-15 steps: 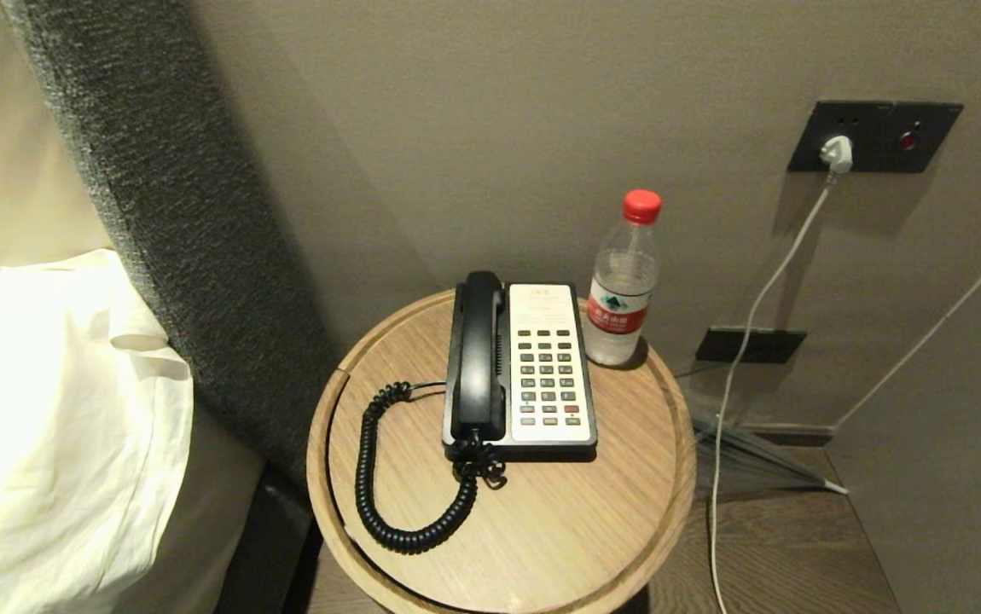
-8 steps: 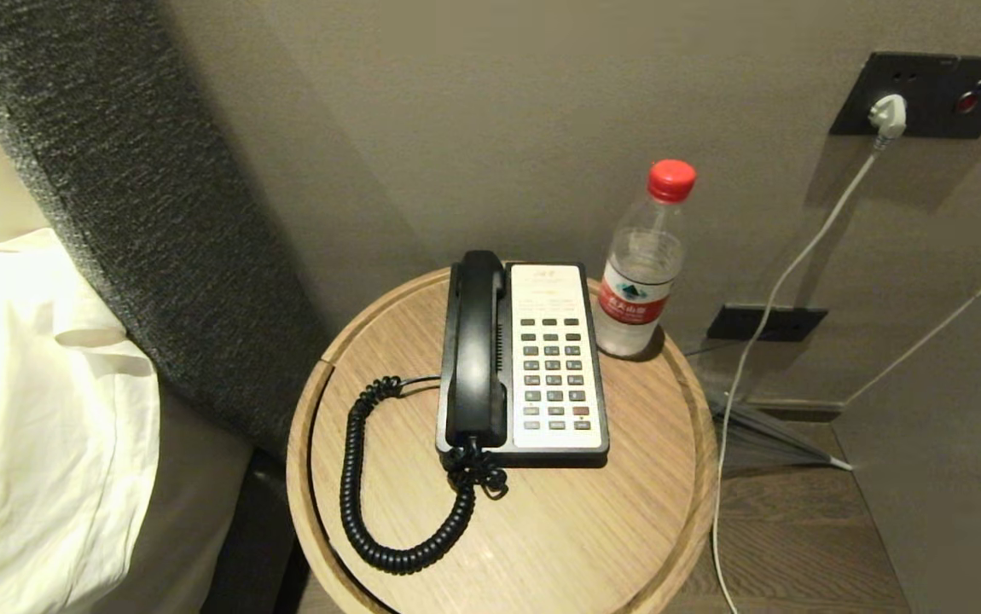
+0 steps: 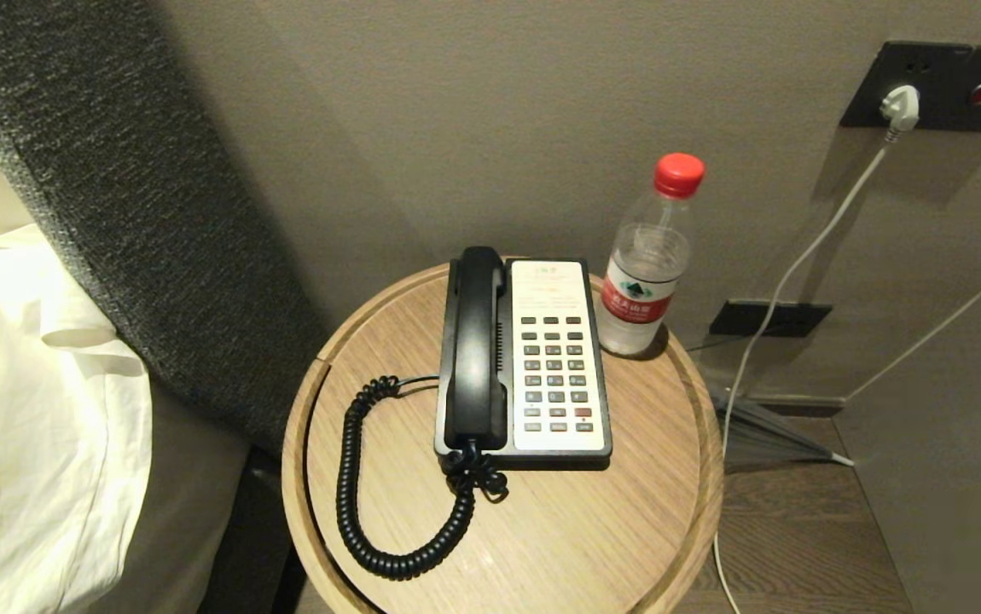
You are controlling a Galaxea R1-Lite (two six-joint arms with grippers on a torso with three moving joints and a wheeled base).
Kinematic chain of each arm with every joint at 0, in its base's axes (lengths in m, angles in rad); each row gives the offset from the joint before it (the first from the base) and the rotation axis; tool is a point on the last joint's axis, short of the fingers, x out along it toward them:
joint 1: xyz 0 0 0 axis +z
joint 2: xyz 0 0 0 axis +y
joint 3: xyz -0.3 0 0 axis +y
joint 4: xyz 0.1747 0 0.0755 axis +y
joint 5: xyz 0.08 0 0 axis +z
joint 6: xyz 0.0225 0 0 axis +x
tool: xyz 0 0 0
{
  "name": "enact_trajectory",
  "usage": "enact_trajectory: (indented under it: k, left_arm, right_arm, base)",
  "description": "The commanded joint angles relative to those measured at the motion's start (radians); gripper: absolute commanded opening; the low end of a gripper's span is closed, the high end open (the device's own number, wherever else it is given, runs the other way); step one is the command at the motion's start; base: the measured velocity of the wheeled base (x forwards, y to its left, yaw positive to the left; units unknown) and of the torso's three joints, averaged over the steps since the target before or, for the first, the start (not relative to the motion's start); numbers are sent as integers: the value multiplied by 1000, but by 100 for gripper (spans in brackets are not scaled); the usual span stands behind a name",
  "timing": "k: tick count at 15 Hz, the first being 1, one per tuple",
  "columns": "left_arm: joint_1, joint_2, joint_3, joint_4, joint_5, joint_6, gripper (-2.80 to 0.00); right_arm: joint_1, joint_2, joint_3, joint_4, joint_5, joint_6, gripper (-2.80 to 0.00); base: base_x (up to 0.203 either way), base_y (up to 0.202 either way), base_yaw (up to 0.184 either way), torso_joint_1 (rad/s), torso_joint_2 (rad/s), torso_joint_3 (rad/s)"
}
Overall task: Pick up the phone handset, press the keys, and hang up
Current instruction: Pick up the desk phone handset
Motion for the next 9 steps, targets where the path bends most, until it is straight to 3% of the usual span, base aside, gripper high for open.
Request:
enact_trajectory:
  k: [1,9]
  left_arm:
    - [0,1,0,0,0,3,-280]
    - [0,1,-47,12,5,1,-280]
  right_arm:
    - [0,-11,0,1,0,-1,-280]
    - [0,-11,0,1,0,-1,-280]
  base:
    - [0,0,0,0,0,0]
    - [0,0,0,0,0,0]
